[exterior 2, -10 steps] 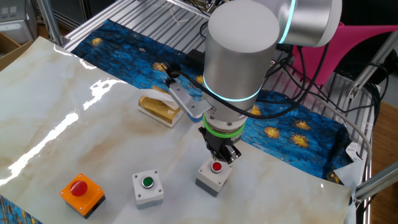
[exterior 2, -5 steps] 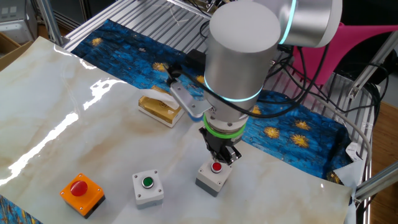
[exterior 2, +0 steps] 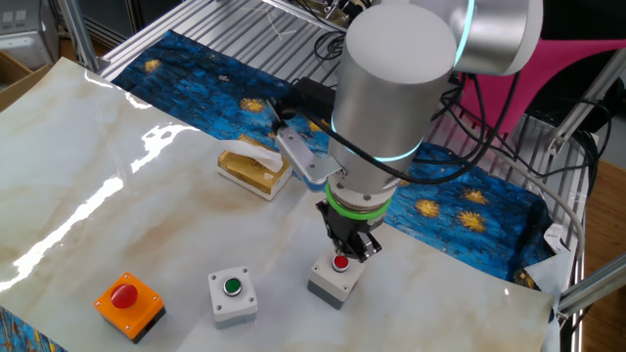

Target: Press three buttons from left to right in sequence

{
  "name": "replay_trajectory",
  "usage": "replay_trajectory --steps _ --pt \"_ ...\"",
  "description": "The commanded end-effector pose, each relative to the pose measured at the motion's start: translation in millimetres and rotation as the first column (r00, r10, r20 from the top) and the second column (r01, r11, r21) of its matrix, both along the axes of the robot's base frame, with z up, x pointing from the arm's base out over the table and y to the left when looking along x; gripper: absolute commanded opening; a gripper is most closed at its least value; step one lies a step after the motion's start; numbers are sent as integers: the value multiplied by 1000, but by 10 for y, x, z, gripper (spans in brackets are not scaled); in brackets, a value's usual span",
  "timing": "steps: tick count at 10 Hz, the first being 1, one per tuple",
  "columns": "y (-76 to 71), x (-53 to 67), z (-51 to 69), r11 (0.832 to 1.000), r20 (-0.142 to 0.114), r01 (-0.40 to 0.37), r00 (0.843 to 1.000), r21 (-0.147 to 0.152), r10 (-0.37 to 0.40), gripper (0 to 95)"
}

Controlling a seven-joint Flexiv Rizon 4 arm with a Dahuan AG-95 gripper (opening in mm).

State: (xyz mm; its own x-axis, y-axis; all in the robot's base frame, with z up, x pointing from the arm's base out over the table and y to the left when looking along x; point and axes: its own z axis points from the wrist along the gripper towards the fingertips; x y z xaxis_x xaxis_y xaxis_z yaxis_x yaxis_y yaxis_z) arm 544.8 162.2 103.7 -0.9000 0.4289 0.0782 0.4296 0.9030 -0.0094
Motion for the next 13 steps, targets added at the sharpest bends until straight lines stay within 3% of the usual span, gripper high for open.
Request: replay_trajectory --steps 1,4,7,8,9,13 --pt "3 1 -4 1000 3 16 1000 -9 -16 0" --pt "3 1 -4 1000 8 15 1000 -28 -15 0" --pt "3 1 -4 996 29 12 1000 -86 -9 0" --pt "3 1 -4 996 29 11 1000 -89 -9 190" --pt "3 1 -4 996 30 17 999 -90 -15 570" --pt "3 1 -4 996 27 25 999 -83 -23 570"
